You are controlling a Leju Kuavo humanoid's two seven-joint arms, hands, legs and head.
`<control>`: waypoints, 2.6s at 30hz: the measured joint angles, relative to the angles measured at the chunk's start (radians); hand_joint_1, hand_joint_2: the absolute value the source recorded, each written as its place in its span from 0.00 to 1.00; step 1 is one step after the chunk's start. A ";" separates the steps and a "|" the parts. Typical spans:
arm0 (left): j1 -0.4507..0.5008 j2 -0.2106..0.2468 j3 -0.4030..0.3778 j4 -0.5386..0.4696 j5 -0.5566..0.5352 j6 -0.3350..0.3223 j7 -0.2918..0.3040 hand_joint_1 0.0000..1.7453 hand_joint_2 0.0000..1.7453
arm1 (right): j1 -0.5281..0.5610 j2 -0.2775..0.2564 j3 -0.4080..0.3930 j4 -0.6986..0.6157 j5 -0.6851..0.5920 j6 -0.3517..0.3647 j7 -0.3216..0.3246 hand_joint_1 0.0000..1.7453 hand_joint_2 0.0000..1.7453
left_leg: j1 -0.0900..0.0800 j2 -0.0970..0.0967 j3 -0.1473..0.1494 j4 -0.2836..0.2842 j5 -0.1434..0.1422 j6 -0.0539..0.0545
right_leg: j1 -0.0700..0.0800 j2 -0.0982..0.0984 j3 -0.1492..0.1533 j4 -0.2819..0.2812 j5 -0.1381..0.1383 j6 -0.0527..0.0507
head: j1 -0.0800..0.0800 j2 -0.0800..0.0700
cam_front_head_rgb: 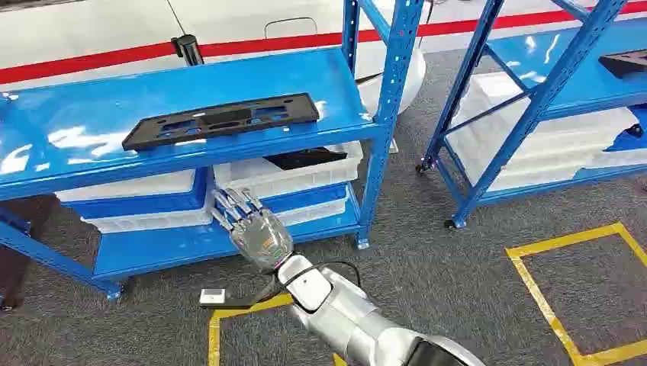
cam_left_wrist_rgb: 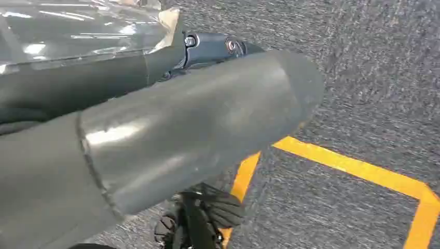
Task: Take the parts from the cabinet and place them on the table.
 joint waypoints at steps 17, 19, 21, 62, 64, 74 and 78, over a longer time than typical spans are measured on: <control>-0.003 -0.008 0.019 0.002 -0.005 0.021 0.006 0.00 0.00 | 0.002 -0.009 0.007 -0.084 0.000 0.000 0.031 0.00 1.00 | -0.010 -0.008 0.119 -0.089 -0.042 0.028 | -0.009 -0.006 -0.086 0.010 0.066 0.063 | 0.000 0.000; -0.005 -0.008 0.019 0.002 -0.005 0.022 0.006 0.00 0.00 | 0.001 -0.010 0.010 -0.085 0.000 0.000 0.031 0.00 1.00 | -0.012 -0.008 0.116 -0.093 -0.055 0.011 | 0.001 -0.009 -0.074 0.004 0.032 0.035 | 0.001 0.000; -0.003 -0.008 0.020 0.002 -0.005 0.024 0.006 0.00 0.00 | 0.002 -0.009 0.010 -0.087 0.000 0.000 0.031 0.00 1.00 | -0.010 -0.005 0.129 -0.079 -0.051 0.003 | -0.006 -0.006 -0.062 -0.002 0.051 0.016 | 0.001 0.000; -0.003 -0.008 0.023 0.003 -0.015 0.025 0.002 0.00 0.00 | 0.007 0.006 0.011 -0.053 0.000 0.000 0.030 0.00 1.00 | 0.012 0.002 0.003 -0.027 0.036 -0.028 | -0.014 0.001 0.016 -0.021 0.007 0.009 | -0.002 0.000; -0.005 -0.008 0.022 0.003 -0.015 0.025 0.002 0.00 0.00 | 0.004 0.006 0.011 -0.052 0.000 0.000 0.030 0.00 1.00 | 0.003 0.000 0.033 -0.078 0.027 -0.019 | -0.002 0.002 0.018 -0.020 -0.007 0.024 | -0.002 0.000; -0.003 -0.011 0.022 0.003 -0.018 0.026 0.002 0.00 0.00 | 0.008 0.005 0.011 -0.043 0.000 0.000 0.028 0.00 1.00 | -0.010 -0.004 0.066 -0.090 0.000 0.039 | -0.005 -0.001 -0.201 0.329 -0.123 0.044 | 0.002 0.000; -0.003 -0.013 0.023 0.003 -0.024 0.025 0.002 0.00 0.00 | 0.007 0.005 0.011 -0.041 0.000 0.000 0.033 0.00 1.00 | -0.015 -0.011 0.099 -0.091 -0.025 0.032 | 0.001 -0.003 -0.081 0.003 0.050 0.057 | 0.003 0.000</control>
